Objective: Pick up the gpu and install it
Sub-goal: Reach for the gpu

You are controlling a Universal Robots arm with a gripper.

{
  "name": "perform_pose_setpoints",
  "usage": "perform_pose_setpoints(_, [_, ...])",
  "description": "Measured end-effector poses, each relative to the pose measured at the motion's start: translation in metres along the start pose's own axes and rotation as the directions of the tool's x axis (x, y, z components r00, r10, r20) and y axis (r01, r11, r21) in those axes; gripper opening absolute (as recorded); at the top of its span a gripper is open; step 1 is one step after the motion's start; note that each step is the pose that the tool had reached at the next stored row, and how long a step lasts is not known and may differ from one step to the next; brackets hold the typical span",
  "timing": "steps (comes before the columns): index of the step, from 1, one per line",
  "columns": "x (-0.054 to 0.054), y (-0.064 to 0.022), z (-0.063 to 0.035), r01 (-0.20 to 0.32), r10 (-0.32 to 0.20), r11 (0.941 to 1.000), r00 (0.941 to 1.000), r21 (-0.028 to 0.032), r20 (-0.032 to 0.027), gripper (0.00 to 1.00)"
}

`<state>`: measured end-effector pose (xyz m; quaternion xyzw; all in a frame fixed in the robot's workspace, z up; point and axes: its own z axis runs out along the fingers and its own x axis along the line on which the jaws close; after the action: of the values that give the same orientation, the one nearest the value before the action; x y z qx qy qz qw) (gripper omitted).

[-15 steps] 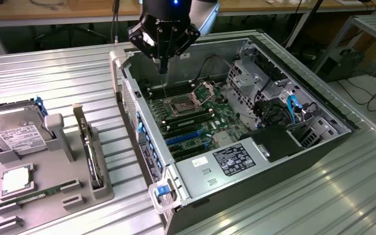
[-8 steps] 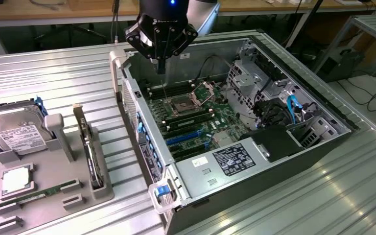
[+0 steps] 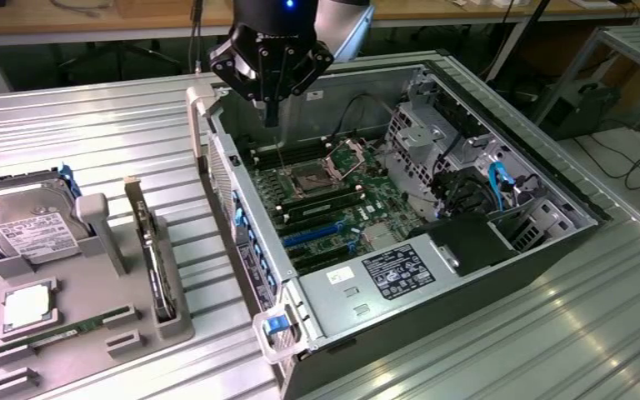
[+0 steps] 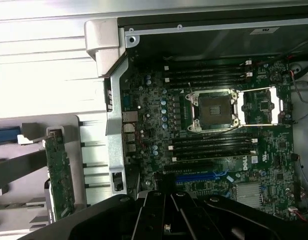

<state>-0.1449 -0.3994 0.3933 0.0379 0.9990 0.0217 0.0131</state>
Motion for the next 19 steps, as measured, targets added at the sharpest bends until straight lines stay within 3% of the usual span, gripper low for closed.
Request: perform_pose_setpoints(19, [0.0091,-0.001,-0.0003,0.0,0.0,1.0,1.0,0.0001,0.0,0.11])
